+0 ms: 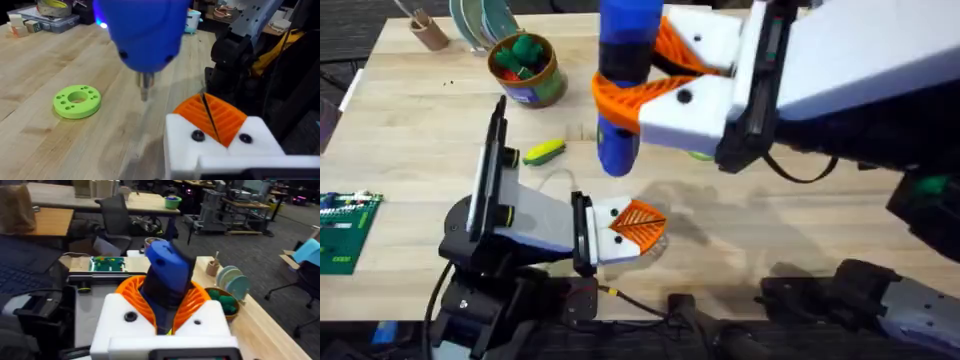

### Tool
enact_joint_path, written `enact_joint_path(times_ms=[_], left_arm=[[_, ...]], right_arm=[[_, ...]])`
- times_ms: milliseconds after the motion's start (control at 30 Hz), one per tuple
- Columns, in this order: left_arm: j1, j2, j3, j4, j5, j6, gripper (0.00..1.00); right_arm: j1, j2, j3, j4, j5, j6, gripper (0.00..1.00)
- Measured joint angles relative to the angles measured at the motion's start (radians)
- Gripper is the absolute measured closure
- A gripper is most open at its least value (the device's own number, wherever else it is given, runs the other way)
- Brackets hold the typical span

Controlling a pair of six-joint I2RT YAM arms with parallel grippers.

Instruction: Pick up the gripper from the table and insert it into the empty holder that is missing its gripper. Then pick up a screw, insert it into the mounting hole, and use the screwdriver to tighten it. Finally, clean up the table by picking up the vegetable and placing it into the bucket.

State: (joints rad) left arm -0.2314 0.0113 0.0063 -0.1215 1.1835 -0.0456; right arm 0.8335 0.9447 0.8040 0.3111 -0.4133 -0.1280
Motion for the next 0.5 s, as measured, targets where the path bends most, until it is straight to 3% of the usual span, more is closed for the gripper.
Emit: enact_joint_path(times_ms=[500], left_arm=[[0.000, 0.000, 0.000, 0.000, 0.000, 0.000, 0.992]], right_arm=[[0.061, 0.000, 0.000, -0.018, -0.003, 0.060, 0.865]])
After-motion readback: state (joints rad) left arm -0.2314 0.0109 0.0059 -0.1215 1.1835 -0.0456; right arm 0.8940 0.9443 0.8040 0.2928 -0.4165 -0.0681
